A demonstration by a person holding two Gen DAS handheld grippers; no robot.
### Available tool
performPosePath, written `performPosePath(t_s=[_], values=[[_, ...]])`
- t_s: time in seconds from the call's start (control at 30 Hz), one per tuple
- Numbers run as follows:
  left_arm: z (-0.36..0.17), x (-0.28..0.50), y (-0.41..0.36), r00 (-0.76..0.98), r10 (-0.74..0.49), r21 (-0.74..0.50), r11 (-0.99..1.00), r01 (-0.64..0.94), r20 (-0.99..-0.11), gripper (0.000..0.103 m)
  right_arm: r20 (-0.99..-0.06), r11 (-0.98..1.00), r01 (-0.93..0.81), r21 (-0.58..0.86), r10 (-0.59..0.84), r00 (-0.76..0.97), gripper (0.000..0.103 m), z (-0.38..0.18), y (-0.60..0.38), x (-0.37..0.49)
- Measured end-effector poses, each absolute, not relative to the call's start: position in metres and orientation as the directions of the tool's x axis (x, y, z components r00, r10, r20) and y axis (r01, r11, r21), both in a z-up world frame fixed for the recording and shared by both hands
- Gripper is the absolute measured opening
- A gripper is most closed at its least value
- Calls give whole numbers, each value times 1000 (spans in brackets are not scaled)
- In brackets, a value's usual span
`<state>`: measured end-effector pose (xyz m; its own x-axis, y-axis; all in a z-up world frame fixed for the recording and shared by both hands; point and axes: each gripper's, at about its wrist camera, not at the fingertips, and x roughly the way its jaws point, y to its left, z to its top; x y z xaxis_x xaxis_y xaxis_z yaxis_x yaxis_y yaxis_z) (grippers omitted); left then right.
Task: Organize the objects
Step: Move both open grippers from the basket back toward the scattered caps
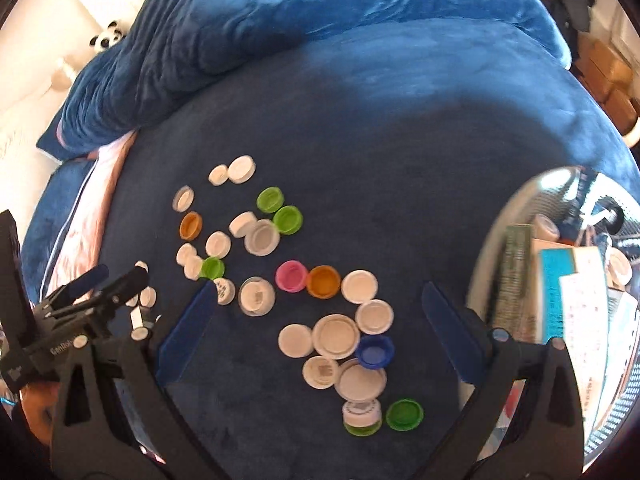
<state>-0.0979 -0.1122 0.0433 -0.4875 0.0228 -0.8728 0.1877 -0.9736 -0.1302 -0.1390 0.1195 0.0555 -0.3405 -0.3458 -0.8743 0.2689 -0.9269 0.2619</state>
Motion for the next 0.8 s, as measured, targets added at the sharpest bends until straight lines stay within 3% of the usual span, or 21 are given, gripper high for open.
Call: performPosePath(t_s=[0.8], values=[[-8,-84,-220,-414,52,-230,-890,394,-909,102,-950,-885,437,161,-259,-174,102,-13,18,-181]])
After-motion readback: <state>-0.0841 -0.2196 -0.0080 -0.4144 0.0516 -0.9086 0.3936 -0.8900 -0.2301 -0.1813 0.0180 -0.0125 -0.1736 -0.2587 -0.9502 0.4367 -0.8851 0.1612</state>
